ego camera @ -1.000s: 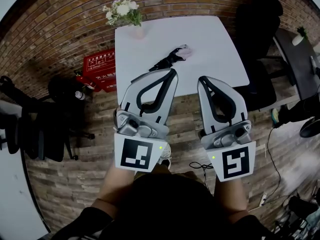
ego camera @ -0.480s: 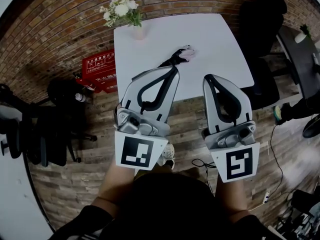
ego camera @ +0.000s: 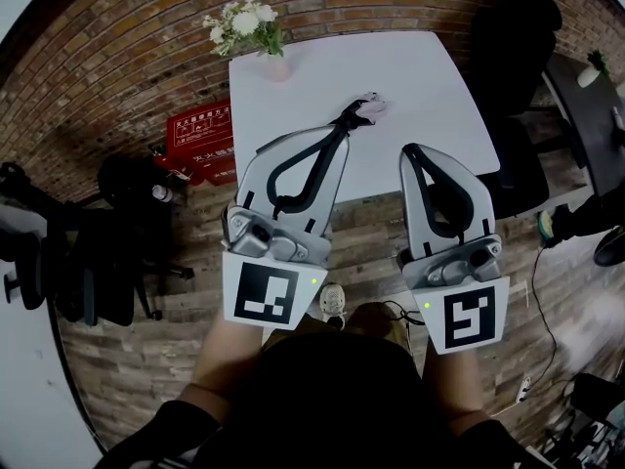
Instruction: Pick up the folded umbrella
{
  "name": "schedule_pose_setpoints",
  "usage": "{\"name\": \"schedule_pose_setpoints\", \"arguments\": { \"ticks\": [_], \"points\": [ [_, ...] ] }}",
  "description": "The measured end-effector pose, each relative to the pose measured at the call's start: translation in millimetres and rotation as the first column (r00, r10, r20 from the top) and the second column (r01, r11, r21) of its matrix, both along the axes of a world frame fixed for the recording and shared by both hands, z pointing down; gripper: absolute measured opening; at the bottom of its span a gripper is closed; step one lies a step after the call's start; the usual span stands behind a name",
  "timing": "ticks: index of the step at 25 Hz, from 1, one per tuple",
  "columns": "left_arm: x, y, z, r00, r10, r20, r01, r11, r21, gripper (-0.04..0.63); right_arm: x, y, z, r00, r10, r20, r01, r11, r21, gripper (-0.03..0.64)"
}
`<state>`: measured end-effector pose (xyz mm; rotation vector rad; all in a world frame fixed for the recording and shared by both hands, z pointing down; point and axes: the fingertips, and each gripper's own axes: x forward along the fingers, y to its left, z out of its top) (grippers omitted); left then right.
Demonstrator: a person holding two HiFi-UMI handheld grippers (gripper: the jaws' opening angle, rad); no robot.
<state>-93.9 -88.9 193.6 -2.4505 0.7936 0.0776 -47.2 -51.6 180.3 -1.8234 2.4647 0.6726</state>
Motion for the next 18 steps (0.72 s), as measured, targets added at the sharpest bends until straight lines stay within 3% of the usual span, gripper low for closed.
{"name": "schedule_pose_setpoints", "arguments": {
  "ticks": [12, 18],
  "points": [
    [-8.5, -1.7, -13.3, 0.998, -0.029, -0.061, 0.028, 1.0, -0.002, 0.012, 7.1, -1.4, -11.3, 1.0, 0.009, -0.009, -0.009, 1.0, 0.017, 0.031],
    [2.0, -16.3, -10.7, 0.998, -0.024, -0.061, 0.023, 0.999, -0.029, 0.012, 15.6, -23.5, -12.8, 0.999, -0.033, -0.013, 0.034, 0.999, 0.017, 0.031]
  ]
}}
